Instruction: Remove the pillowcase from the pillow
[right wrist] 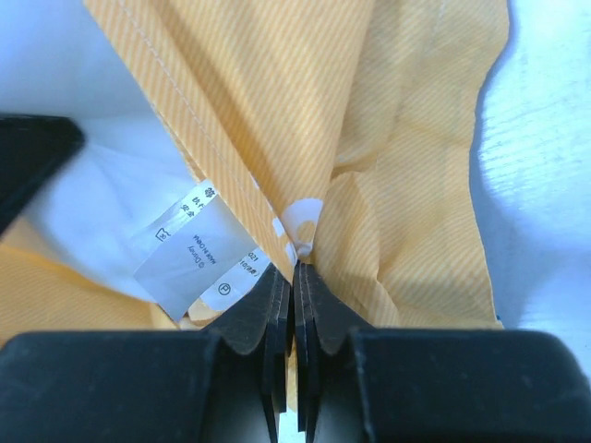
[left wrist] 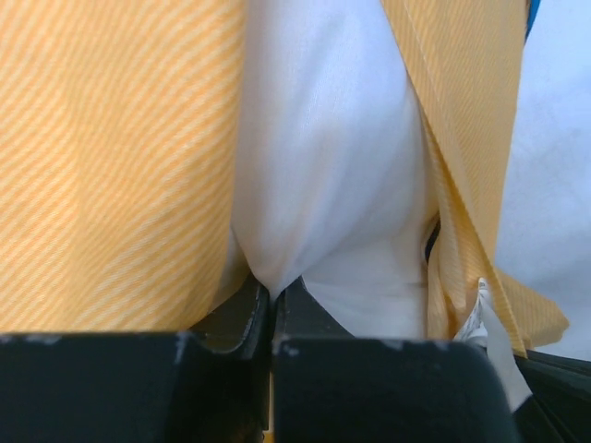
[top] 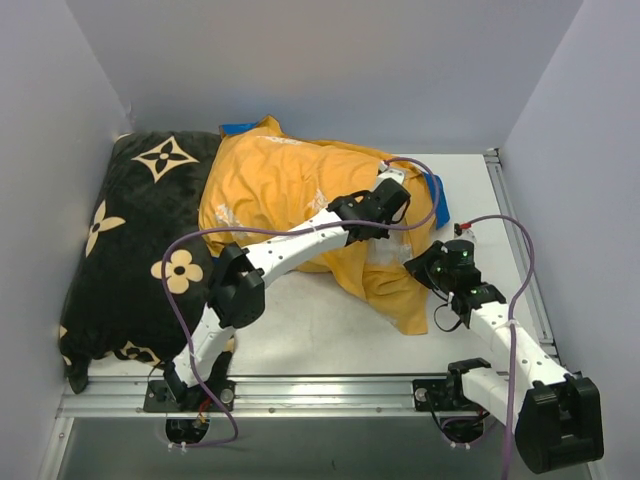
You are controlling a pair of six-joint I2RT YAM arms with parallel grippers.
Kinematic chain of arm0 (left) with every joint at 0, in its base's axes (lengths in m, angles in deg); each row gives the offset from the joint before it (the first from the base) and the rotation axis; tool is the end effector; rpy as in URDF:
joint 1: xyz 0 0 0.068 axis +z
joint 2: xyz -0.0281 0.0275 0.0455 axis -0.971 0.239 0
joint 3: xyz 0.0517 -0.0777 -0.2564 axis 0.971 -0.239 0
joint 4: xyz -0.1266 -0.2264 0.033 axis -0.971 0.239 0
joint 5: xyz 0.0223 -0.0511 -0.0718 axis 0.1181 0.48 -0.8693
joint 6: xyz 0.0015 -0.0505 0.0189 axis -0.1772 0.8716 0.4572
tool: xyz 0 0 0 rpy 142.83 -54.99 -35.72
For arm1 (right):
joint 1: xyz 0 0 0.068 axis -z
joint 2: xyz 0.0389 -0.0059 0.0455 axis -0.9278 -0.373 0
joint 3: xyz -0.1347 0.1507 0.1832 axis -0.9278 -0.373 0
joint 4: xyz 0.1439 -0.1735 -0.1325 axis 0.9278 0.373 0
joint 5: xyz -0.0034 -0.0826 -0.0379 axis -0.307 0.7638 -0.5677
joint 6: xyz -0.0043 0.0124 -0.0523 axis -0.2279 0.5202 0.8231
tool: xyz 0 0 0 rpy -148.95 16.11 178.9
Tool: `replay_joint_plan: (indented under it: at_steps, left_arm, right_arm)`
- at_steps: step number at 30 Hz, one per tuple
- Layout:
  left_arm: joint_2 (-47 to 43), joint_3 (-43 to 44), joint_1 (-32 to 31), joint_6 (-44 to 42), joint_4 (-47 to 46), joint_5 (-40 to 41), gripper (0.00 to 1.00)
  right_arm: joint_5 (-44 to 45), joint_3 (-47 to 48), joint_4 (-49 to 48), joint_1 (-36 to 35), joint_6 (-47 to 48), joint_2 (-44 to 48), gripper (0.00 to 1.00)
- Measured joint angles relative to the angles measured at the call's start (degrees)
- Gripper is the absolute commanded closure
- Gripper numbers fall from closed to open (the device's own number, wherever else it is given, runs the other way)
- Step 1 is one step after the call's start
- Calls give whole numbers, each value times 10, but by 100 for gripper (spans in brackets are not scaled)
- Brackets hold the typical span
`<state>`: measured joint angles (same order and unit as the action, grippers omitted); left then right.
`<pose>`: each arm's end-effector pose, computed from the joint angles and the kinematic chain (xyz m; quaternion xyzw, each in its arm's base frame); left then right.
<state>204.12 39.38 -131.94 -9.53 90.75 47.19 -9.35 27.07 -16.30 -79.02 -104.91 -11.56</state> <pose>0.2973 -0.4102 0.2794 0.1574 0.8949 -0.0881 0.4081 0.2076 0.0466 0.2172 0.1808 0.8150 0.3134 0.4526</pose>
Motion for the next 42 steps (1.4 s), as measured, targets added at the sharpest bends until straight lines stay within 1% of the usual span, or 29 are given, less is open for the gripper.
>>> replay_joint_plan:
  at_steps: [5,8,17,24,26,27,29,30,31,32,34,35,37,38,41,42]
  left_arm:
    - [-2,30,29,6,14,-46,100]
    - [-8,39,56,13,21,-81,100]
    - [-63,39,141,37,44,-198,100]
    - [-96,34,166,47,62,-276,100]
    - [-122,-7,166,48,51,-288,100]
    - [-156,-61,165,49,29,-291,100]
    - [-221,-165,163,54,-4,-292,100]
    - [-257,-220,160,57,-27,-293,100]
    - [-289,-267,157,62,-42,-294,100]
    - [-317,-306,154,67,-54,-295,100]
    - [-364,-377,148,76,-89,-297,100]
    - [-386,-413,145,83,-108,-298,100]
    - [-409,-460,142,91,-136,-300,100]
    - [-415,-478,142,96,-147,-301,100]
    - [-418,-513,141,108,-177,-303,100]
    - [-418,-522,140,112,-184,-304,100]
  right_arm:
    - [20,-4,-8,2,-12,-6,100]
    - [23,-5,-22,15,-21,-23,100]
    - [24,-5,-96,27,-42,-144,100]
    - [24,6,-141,25,-57,-207,100]
    - [24,18,-138,25,-56,-216,100]
    - [24,25,-133,25,-54,-220,100]
    - [23,41,-117,25,-46,-224,93]
    - [21,48,-108,25,-41,-224,92]
    - [20,55,-99,25,-36,-224,89]
    - [19,62,-90,23,-30,-223,82]
    - [15,73,-70,17,-18,-219,77]
    - [13,77,-59,14,-12,-215,69]
    - [10,77,-37,9,-2,-196,61]
    - [11,76,-22,8,4,-178,55]
    - [18,73,22,7,19,-111,46]
    - [23,73,40,7,23,-83,45]
